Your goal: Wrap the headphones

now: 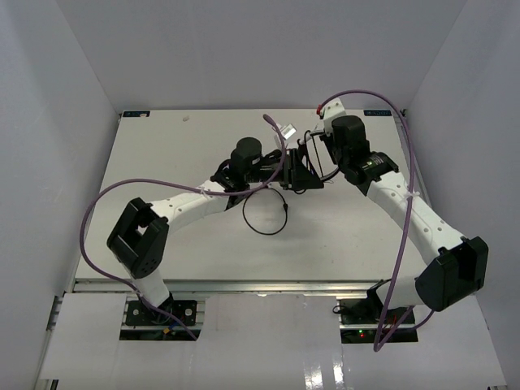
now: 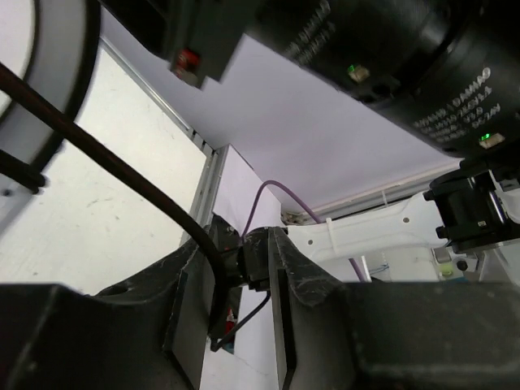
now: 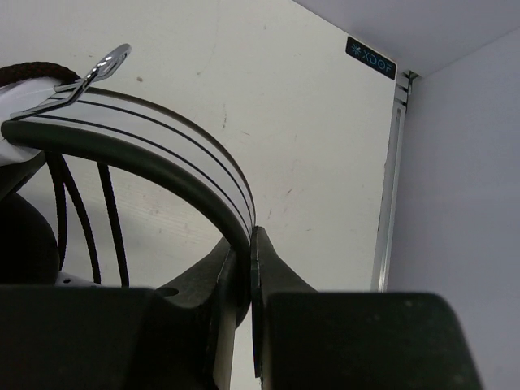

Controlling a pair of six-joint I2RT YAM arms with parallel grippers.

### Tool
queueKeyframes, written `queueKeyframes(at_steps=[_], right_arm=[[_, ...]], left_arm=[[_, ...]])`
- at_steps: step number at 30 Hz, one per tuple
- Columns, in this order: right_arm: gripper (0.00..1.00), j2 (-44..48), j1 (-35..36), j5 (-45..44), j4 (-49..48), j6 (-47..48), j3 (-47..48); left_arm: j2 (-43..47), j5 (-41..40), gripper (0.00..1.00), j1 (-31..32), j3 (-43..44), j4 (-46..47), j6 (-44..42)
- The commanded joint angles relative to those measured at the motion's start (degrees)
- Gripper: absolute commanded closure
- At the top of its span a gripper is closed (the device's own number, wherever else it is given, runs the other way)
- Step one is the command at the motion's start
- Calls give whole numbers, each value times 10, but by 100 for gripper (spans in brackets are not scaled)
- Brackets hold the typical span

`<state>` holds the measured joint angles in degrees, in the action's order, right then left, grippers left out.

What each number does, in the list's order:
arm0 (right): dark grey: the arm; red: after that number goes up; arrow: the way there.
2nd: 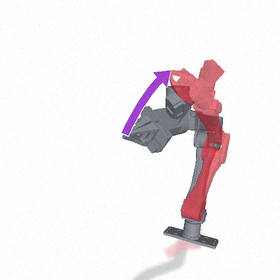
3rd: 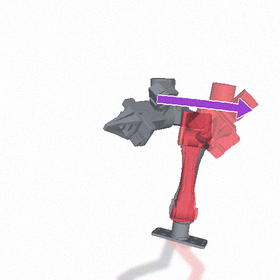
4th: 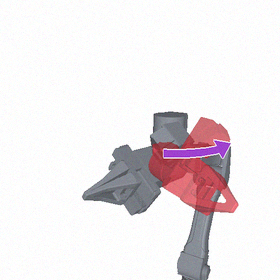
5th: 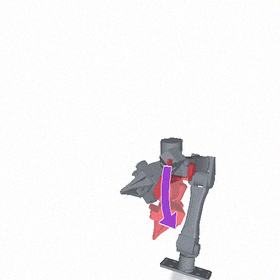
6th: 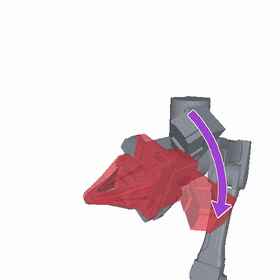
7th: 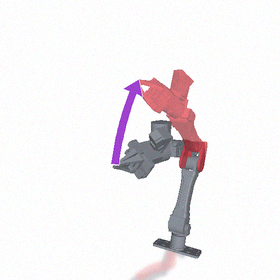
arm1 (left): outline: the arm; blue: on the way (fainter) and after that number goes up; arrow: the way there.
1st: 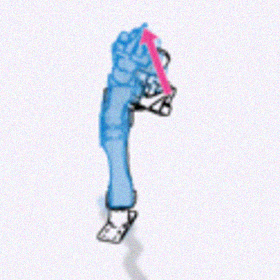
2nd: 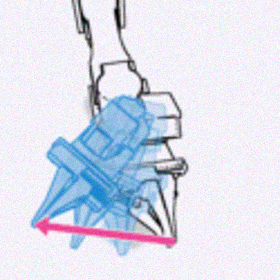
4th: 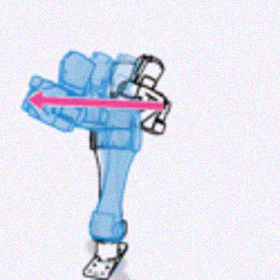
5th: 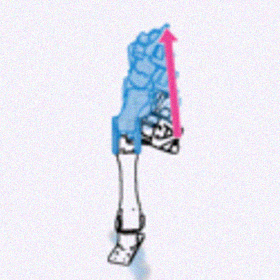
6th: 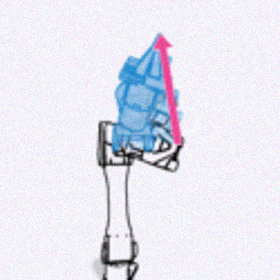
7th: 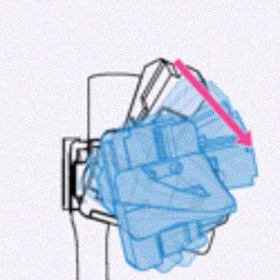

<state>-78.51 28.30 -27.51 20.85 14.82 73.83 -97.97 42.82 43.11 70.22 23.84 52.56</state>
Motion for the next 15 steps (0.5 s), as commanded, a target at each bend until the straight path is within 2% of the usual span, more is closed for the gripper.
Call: queueKeyframes(at_steps=[1, 9, 15], right_arm=[[92, 6, -17, -3, -47, -94, 49], [92, 25, -67, 84, -23, -138, 80], [92, 44, -96, 141, -3, -153, 112]], left_arm=[[22, -81, 52, 32, -11, 8, 8], [-5, -85, 50, 41, -39, -60, -78], [-34, -102, 48, 73, -74, -60, -147]])
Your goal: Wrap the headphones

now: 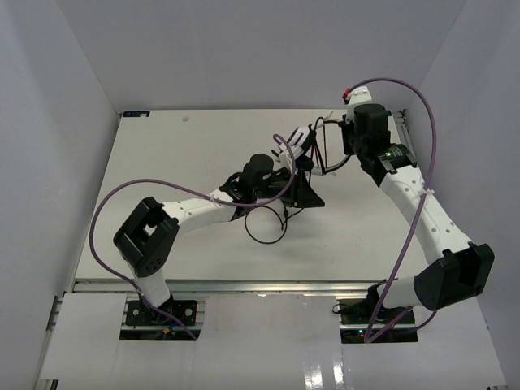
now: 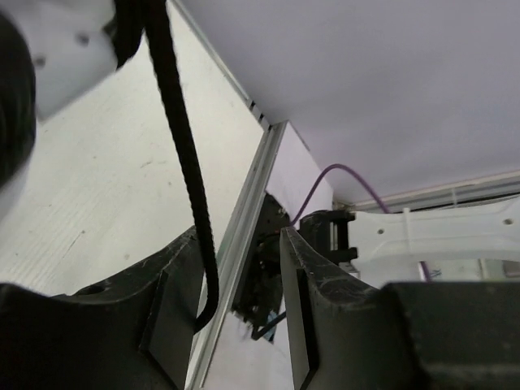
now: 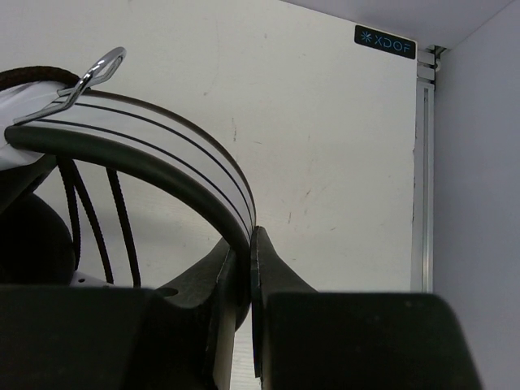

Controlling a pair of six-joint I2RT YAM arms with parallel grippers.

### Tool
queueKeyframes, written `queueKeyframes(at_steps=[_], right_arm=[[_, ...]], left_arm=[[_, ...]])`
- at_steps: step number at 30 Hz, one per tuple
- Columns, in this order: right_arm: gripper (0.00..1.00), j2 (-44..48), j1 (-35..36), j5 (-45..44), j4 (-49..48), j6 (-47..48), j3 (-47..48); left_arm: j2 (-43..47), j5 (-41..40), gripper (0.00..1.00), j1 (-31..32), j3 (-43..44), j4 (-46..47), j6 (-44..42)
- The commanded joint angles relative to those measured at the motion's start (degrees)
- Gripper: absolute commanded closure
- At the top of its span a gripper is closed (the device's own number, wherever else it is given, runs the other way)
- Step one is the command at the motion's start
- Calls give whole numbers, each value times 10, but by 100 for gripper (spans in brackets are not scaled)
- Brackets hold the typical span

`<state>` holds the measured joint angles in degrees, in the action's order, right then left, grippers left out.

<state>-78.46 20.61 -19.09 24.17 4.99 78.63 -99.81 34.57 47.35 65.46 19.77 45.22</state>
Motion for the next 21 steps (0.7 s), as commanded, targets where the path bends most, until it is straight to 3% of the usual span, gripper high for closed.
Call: queueKeyframes(at_steps=[1, 9, 16, 19, 21], right_arm=[[92, 45, -24, 70, -31, -67, 76], [92, 58, -94, 164, 15, -103, 143], [92, 84, -128, 276, 32, -142, 120], [92, 89, -139, 312, 35, -164, 107], [92, 92, -158, 353, 34, -176, 104]], left_arm=[[-22, -29, 48, 43, -32, -16, -94], [-42, -94, 49, 69, -152, 135, -157], [-38, -152, 49, 69, -235, 270, -173], [-34, -177, 54, 69, -248, 307, -170], [-36, -192, 64, 68, -255, 325, -177]])
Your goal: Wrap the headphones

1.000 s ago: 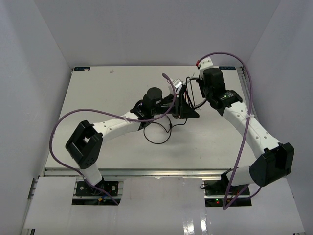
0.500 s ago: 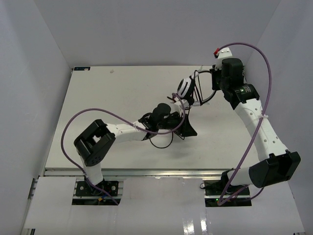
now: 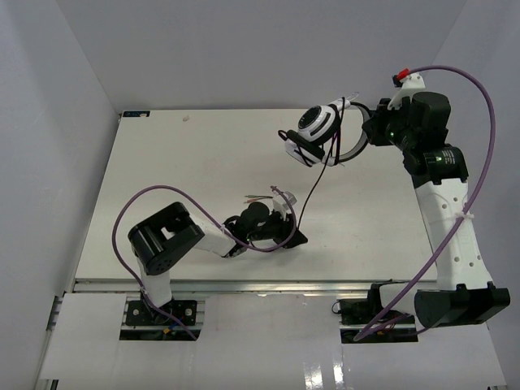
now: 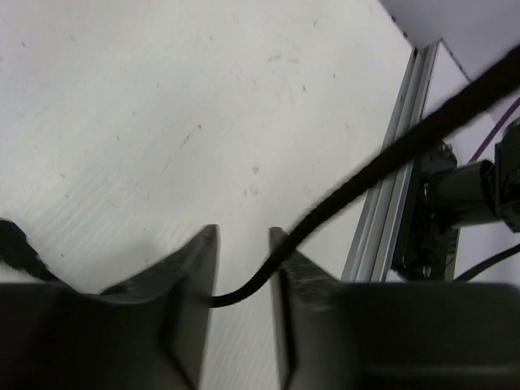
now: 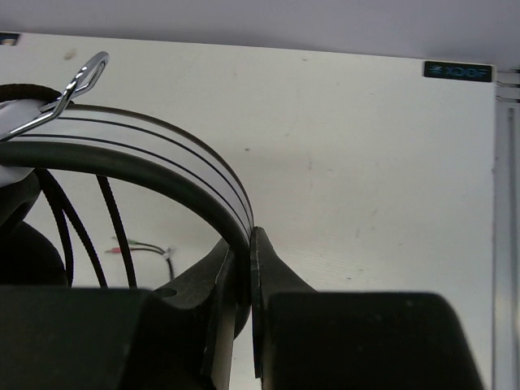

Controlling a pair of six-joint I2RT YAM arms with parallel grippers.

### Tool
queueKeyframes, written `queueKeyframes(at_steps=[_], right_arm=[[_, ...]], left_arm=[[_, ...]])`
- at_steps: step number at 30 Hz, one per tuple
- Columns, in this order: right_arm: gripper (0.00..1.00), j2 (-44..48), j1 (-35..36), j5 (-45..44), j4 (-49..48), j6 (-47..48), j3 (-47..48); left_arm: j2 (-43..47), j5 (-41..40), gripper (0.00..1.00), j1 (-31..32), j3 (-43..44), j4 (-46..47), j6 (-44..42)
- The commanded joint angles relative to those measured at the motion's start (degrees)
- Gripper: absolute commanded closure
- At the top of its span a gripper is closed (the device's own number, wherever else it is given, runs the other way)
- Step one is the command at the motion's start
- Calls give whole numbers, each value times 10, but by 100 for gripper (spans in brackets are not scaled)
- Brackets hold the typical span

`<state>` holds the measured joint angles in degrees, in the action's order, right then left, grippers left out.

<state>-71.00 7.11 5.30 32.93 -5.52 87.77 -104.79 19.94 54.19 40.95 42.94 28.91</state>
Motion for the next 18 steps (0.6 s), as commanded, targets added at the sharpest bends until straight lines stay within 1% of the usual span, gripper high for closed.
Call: queueKeyframes(at_steps=[1, 4, 6, 7, 9, 12, 14, 16, 17, 18], right_arm=[[92, 19, -36, 143, -54, -77, 13], [92, 25, -77, 257, -56, -83, 17], [92, 34, -94, 344, -59, -62, 14], [92, 44, -99, 362, -59, -49, 10], [92, 64, -101, 424, -57, 7, -4], [92, 97, -105, 514, -39, 72, -37], [92, 105, -105, 578, -11, 118, -42], [92, 107, -105, 633, 39, 171, -35], [92, 107, -105, 642, 92, 200, -28], [92, 105, -104, 644, 133, 249, -13]], left_arm=[[7, -47, 65, -2, -10, 98, -22], [-20, -26, 64, -22, -1, 96, -35], [-33, -4, 62, -42, 3, 95, -42], [-33, 3, 62, -48, 2, 91, -48], [-28, 19, 62, -77, -9, 94, -61], [-8, 69, 62, -125, -15, 94, -64], [0, 124, 62, -160, -7, 77, -73], [6, 161, 66, -180, 20, 23, -87], [7, 175, 67, -188, 33, -1, -96], [9, 190, 68, -197, 43, -21, -105]])
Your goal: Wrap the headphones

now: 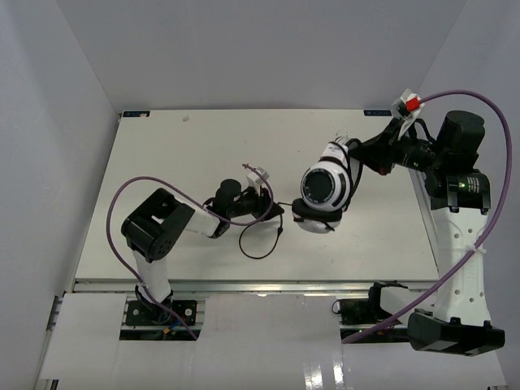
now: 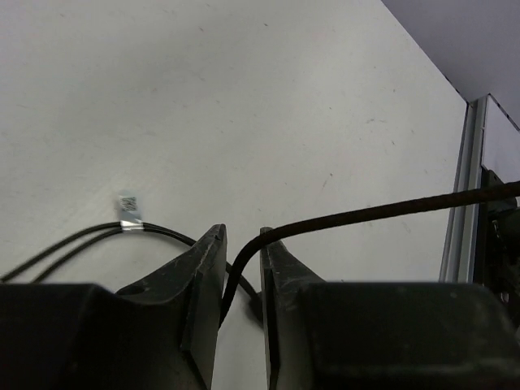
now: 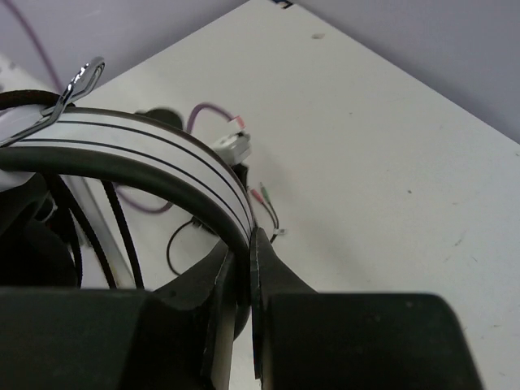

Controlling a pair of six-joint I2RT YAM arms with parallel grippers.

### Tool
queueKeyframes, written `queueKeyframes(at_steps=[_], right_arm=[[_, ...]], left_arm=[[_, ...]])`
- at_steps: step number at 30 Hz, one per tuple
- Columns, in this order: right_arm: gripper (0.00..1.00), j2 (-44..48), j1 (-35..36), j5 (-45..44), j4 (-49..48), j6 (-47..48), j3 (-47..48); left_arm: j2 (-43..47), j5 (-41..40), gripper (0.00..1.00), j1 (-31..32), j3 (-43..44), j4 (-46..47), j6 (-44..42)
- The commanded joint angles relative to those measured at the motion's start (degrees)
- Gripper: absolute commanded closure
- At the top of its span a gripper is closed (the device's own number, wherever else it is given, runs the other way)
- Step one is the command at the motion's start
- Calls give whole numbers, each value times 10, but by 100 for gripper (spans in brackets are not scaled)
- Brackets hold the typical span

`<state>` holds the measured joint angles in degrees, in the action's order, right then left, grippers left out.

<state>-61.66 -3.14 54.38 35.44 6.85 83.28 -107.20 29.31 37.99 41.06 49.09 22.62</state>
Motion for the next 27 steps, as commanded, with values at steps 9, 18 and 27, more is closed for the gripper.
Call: queueKeyframes(at_steps=[9, 18, 27], right_arm=[[92, 60, 100, -107, 212, 357, -28], [92, 99, 180, -434, 13, 295, -190], [92, 21, 265, -731, -166, 180, -199]], left_arm=[[73, 184, 91, -107, 145, -207, -38], [146, 254, 97, -110, 287, -327, 65], [191, 291, 97, -34, 248, -208, 244]])
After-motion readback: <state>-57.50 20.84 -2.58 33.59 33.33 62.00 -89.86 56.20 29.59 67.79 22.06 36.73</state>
